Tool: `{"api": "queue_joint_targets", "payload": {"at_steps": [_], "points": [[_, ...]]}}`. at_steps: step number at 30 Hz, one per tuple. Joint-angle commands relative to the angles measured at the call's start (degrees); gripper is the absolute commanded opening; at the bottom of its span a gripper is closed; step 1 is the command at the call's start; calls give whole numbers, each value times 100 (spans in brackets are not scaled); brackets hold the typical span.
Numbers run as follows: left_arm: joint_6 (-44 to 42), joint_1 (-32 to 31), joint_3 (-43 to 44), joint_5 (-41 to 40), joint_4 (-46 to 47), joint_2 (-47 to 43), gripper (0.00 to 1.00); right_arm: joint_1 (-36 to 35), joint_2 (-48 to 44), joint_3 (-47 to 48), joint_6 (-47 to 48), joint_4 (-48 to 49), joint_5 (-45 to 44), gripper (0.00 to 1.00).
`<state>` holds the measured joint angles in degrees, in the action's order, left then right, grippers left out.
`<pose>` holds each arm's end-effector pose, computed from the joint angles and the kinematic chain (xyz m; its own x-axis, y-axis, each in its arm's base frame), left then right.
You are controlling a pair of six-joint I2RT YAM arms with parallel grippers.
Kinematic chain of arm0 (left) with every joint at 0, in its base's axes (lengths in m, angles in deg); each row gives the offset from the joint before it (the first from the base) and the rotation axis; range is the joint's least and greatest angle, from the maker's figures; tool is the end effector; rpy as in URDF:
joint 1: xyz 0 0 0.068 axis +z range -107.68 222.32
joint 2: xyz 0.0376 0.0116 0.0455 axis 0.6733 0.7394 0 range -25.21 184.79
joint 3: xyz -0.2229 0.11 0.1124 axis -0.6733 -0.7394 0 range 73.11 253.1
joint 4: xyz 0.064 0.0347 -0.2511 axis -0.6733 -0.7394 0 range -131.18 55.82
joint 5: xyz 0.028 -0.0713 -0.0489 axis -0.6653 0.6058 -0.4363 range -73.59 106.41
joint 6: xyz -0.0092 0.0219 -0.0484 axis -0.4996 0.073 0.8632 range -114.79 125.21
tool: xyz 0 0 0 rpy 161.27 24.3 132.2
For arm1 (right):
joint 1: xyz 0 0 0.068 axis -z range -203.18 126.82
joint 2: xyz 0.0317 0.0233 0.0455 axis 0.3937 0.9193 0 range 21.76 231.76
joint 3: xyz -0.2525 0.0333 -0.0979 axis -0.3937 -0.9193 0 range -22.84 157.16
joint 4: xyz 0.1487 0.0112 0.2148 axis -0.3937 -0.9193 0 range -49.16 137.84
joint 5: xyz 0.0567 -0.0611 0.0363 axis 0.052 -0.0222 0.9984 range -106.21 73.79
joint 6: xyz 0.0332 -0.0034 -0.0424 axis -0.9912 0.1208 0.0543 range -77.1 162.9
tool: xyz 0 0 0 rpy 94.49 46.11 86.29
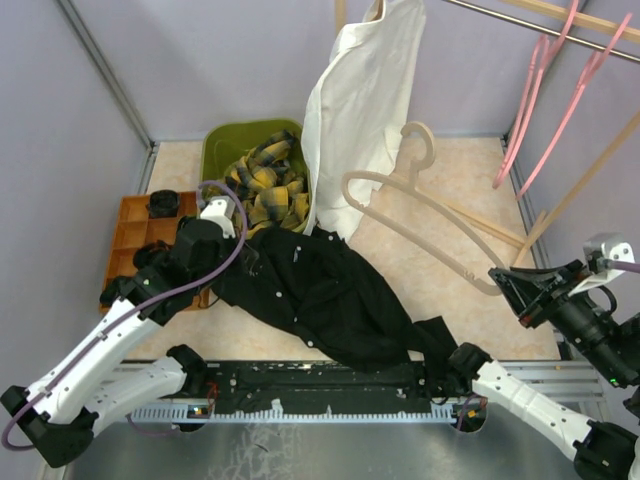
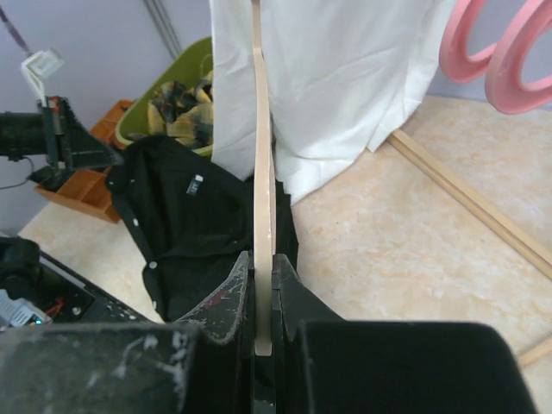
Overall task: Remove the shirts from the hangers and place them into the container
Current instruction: Remove the shirt from the hanger.
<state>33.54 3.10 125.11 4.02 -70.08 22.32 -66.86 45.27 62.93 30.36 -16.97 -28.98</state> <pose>0.1397 -0.1042 0.3304 -0.5813 -0.1240 -0.8042 0.2271 0.9244 -0.3066 -0.0327 -0.0420 0.4588 -0.1429 0.1562 -0.9773 -0.4946 0.8441 0.2072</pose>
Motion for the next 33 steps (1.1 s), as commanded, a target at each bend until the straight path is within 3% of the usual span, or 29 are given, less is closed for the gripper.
{"api": "queue_joint_targets", "payload": {"at_steps": [1,14,24,33], "points": [[-108,20,-55,182,181,21,0,18,-14,-259,44,463,-460,0],[-108,20,-112,204,173,-19,4,18,66,-792,33,963,-613,0],[-76,20,-110,202,176,-4,30,17,382,-1095,72,1346,-717,0],[-26,20,-112,66,121,-88,46,11,758,-1309,90,1882,-899,0]]}}
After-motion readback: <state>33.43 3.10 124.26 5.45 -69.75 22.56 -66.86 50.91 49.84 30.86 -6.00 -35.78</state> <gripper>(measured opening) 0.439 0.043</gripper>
